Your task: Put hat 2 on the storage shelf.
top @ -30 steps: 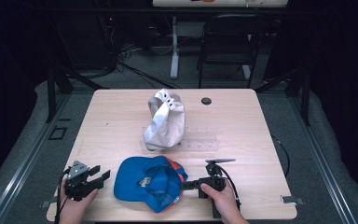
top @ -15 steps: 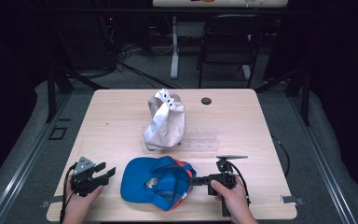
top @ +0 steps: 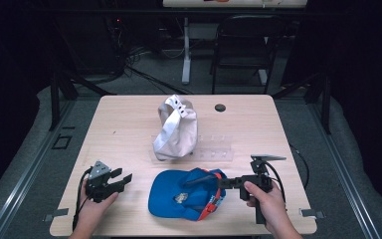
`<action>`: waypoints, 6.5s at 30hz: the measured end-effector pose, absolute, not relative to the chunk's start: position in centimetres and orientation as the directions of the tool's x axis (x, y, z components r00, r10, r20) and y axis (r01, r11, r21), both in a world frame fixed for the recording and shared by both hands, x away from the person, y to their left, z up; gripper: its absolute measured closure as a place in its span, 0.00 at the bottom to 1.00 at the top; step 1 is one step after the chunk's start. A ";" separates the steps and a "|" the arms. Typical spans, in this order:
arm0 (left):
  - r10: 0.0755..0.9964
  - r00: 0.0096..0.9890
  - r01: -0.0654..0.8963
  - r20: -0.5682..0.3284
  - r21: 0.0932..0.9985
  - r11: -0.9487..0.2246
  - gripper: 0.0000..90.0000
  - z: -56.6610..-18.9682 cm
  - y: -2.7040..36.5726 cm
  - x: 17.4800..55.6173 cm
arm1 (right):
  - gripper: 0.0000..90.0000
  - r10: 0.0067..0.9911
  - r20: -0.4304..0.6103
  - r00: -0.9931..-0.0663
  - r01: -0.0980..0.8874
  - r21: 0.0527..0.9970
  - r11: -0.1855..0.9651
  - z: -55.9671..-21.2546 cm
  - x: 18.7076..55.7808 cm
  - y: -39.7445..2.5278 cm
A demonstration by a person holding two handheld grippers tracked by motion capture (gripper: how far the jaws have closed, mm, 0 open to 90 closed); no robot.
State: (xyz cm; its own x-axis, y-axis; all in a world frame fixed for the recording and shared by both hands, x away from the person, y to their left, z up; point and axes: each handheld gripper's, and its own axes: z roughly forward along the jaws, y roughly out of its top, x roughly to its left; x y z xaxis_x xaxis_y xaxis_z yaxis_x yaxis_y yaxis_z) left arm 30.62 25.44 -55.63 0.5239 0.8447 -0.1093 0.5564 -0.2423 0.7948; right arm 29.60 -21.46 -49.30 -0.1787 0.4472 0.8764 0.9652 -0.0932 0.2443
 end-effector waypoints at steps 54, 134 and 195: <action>0.844 0.529 0.554 -0.093 0.791 -0.260 0.52 -56.0 25.3 30.8 | 0.86 0.291 0.939 -0.183 0.878 0.289 -0.382 -32.8 37.0 -24.4; 0.843 0.530 0.559 -0.095 0.787 -0.263 0.52 -56.1 25.4 30.8 | 0.85 0.463 0.885 -0.046 0.894 0.243 -0.376 -38.6 42.0 -24.6; 0.845 0.525 0.566 -0.096 0.781 -0.263 0.51 -56.3 25.3 30.8 | 0.56 0.644 0.731 -0.227 0.804 0.514 -0.300 -41.4 34.1 -27.2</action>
